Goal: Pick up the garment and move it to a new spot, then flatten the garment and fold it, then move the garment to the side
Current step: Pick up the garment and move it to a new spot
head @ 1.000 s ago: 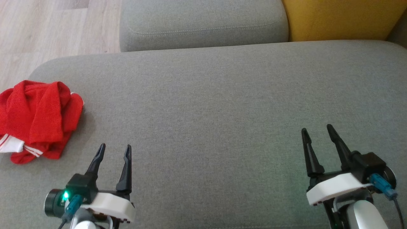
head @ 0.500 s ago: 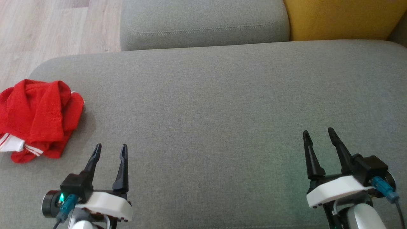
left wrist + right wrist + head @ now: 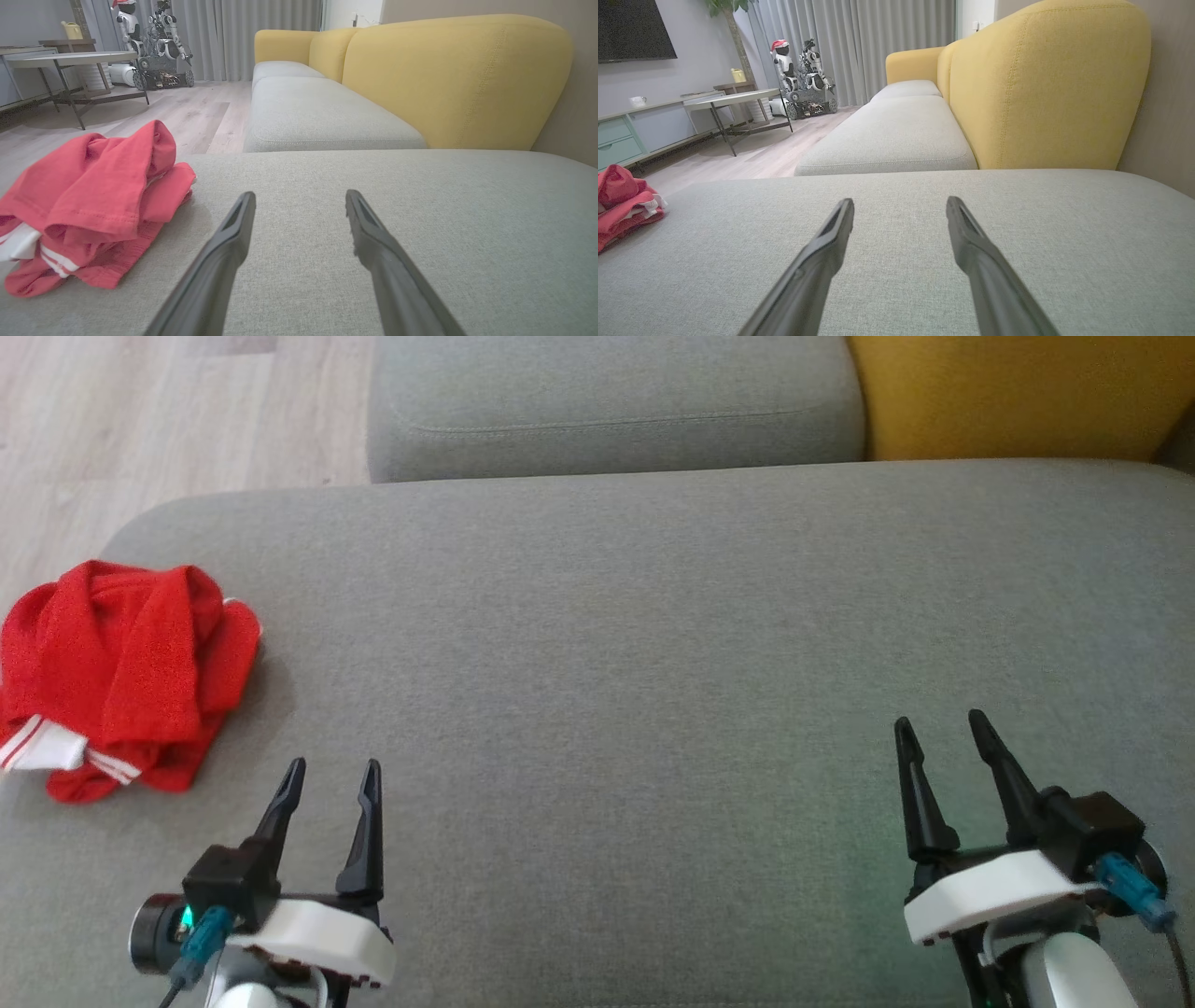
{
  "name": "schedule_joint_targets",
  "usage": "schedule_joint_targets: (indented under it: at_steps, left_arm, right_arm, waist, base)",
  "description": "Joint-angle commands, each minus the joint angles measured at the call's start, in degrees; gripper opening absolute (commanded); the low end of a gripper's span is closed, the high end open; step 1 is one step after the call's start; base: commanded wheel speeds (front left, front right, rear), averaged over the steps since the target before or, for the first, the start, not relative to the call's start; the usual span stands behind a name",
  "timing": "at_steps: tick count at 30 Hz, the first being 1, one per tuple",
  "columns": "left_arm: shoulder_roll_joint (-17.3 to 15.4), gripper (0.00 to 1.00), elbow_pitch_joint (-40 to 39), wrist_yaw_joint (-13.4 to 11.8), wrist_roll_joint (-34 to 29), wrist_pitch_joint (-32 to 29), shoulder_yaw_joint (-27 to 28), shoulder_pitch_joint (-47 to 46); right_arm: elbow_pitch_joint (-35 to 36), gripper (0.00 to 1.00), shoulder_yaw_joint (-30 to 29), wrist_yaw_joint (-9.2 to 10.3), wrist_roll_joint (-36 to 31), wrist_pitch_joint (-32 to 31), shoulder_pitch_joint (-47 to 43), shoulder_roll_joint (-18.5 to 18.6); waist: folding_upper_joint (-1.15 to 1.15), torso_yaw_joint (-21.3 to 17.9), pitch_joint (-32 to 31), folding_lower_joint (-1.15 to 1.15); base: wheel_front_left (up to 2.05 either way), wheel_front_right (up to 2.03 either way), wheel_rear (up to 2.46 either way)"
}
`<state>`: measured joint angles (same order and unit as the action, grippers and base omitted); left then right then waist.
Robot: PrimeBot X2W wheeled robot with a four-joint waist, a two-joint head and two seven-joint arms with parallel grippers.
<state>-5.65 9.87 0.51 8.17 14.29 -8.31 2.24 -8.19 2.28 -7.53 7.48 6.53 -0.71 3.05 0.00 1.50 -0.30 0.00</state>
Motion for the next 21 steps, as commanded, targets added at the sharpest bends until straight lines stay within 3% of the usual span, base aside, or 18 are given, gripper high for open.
schedule_joint_targets:
  at_steps: [1,21]
  left_arm:
    - [-0.2,1.00,-1.6,-0.1,-0.3,0.7,2.4,-2.4]
    - [0.8,1.00,-3.1,-0.9,-0.1,0.7,6.1,-3.5]
  right_arm:
    - [2.3,1.00,1.1,0.04,-0.6,-0.2,1.6,0.0]
    - [7.4,1.00,4.1,0.04,-1.4,-3.2,0.5,-0.1]
  waist:
    - [0.00,0.6,0.0,0.00]
    - [0.00,19.4,-0.1,0.00]
  base:
    - [0.00,0.00,0.00]
    - [0.00,0.00,0.00]
